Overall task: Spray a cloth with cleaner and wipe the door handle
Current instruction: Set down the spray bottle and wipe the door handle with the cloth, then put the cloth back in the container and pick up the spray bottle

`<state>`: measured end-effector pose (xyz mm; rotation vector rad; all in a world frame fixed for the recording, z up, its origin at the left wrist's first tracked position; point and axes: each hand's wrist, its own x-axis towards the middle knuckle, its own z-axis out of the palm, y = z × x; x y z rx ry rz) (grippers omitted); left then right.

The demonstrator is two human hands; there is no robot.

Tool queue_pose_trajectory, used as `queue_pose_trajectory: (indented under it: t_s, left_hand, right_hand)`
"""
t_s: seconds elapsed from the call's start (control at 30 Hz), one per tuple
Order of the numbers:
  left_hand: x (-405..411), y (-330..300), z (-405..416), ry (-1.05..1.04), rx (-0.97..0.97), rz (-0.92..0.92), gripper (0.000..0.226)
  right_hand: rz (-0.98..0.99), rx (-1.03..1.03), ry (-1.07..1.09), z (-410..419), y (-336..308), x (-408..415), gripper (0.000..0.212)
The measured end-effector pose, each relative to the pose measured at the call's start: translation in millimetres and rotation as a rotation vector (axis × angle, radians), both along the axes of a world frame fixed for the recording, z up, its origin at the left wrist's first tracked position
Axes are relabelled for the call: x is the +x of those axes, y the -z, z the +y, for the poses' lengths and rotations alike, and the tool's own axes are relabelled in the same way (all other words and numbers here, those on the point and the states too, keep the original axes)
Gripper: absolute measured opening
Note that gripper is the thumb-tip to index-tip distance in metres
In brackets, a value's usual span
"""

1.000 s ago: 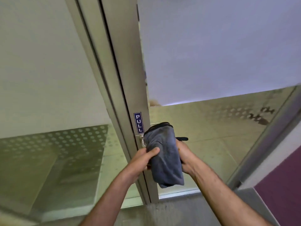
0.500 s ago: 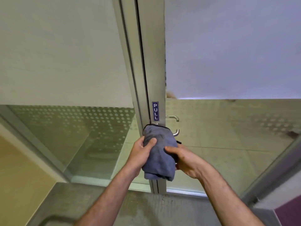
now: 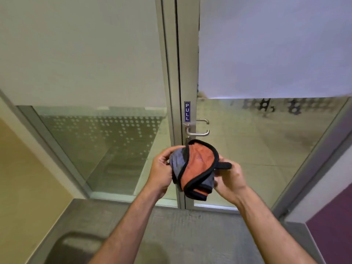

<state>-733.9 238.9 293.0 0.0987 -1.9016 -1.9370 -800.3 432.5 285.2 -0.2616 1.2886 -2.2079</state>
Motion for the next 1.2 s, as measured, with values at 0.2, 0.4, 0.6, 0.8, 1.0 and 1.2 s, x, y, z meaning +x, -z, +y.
queue_pose_trajectory:
  t_s: [0.2,0.4,0.6,0.8,1.0,1.2]
  left_hand:
    - [76,23,32,0.038,-0.184,-0.08,0.064]
    - [155,35,67,0.0,-0.314,-0.214,0.032]
    - [221,43,77,-0.188,-0.565,-0.277,0.023]
    - [322,44,121,-0.157,-0.347,-0.348,0.035]
    - [433,45,128,-0.389,-0.347,-0.353,0.039]
    - [529,41,108,-0.535,-0.242,-0.378,0.036]
  right_hand:
    - [-0.029,0.191,-0.131,37,13,76,0.072]
    - [0.036,0.338,-0.215,52,25,143,0.054]
    - [0.054,0.363,-0.212,61,27,195,0.034]
    - [0.139,0.395,-0.408,63,29,272,0.044]
    - [0.13,0.409,-0.608,39,43,350,0.028]
    - [0.313,0.39,-0.881,-4,32,416,0.066]
